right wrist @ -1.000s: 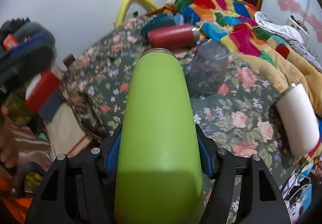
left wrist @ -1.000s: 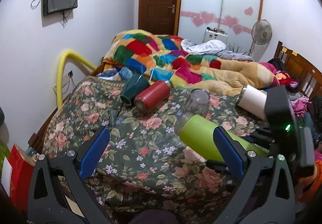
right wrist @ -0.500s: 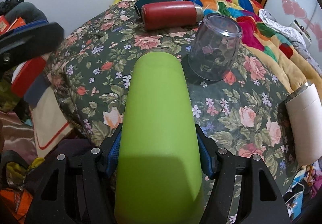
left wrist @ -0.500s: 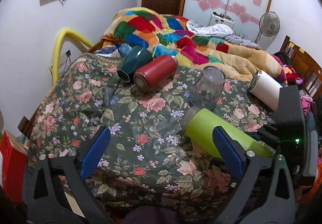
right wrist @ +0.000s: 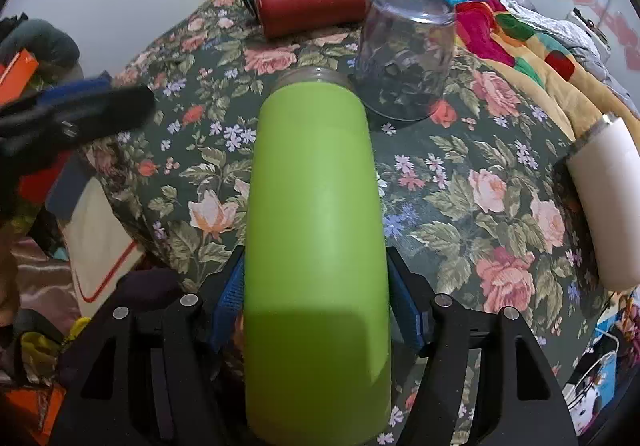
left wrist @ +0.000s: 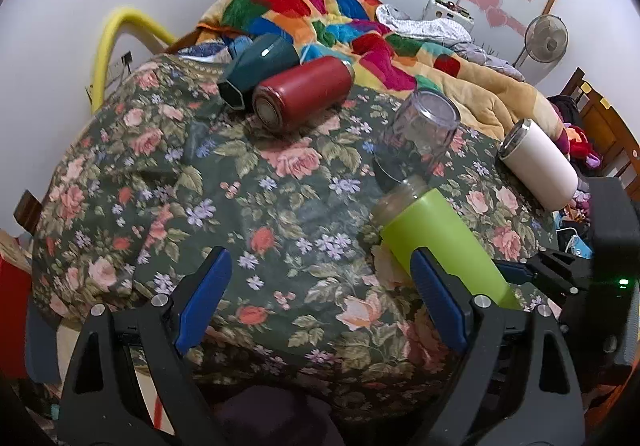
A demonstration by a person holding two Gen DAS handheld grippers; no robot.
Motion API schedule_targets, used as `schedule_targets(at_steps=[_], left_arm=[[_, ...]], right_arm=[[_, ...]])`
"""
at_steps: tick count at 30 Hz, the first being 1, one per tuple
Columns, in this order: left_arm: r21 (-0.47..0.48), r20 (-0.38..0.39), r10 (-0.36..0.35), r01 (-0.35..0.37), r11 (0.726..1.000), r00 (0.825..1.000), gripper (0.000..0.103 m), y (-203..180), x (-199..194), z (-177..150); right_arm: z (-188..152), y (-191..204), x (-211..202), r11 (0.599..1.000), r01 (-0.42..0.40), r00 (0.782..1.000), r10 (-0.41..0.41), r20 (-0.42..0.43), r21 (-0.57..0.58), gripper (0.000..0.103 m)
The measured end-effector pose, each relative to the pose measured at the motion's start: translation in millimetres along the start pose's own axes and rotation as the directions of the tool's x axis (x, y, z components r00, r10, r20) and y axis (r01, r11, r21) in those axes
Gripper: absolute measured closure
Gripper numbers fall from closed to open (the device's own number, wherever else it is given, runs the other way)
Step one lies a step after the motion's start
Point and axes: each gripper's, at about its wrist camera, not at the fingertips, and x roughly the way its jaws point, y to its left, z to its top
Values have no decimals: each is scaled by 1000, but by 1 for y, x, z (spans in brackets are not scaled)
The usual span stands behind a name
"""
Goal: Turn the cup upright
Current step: 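Grasp the green bottle with the left gripper while the right gripper releases it, then rotate the green bottle with the left gripper so its base points down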
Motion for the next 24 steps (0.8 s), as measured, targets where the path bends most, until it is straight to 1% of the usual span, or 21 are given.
schedule_targets(at_steps=[4, 7, 9, 12, 14, 17, 22, 24], left_arm=[[0, -27, -31, 31, 1000, 999, 12, -10, 3, -1], [0, -55, -70, 70, 998, 996, 12, -22, 7, -2], [-15, -91, -104, 103, 995, 990, 12, -32, 14, -3], [-24, -133, -128, 126, 992, 983, 12, -49, 25, -4], [-10, -149, -126, 126, 992, 981, 12, -63, 32, -4], [-11, -182, -118, 118, 993, 976, 12, -76, 44, -5], [-46, -232, -98, 90, 995, 968, 17, -86, 65, -6], [-46, -241, -64, 54, 997, 968, 17, -88, 72, -6]], right_arm=[[-6, -4, -21, 1000, -2, 999, 1, 41, 18, 40], [-14, -11, -42, 999, 2, 997, -6, 80, 48, 40], [-23, -18, -61, 996, 26, 992, -35, 122, 80, 40], [-35, -27, -84, 988, 76, 980, -99, 174, 131, 40], [-46, -34, -100, 979, 103, 968, -139, 209, 177, 37], [-59, -44, -115, 963, 107, 954, -170, 245, 248, 35], [-74, -52, -128, 945, 88, 943, -181, 279, 316, 35], [-78, -53, -129, 941, 73, 942, -173, 287, 329, 35]])
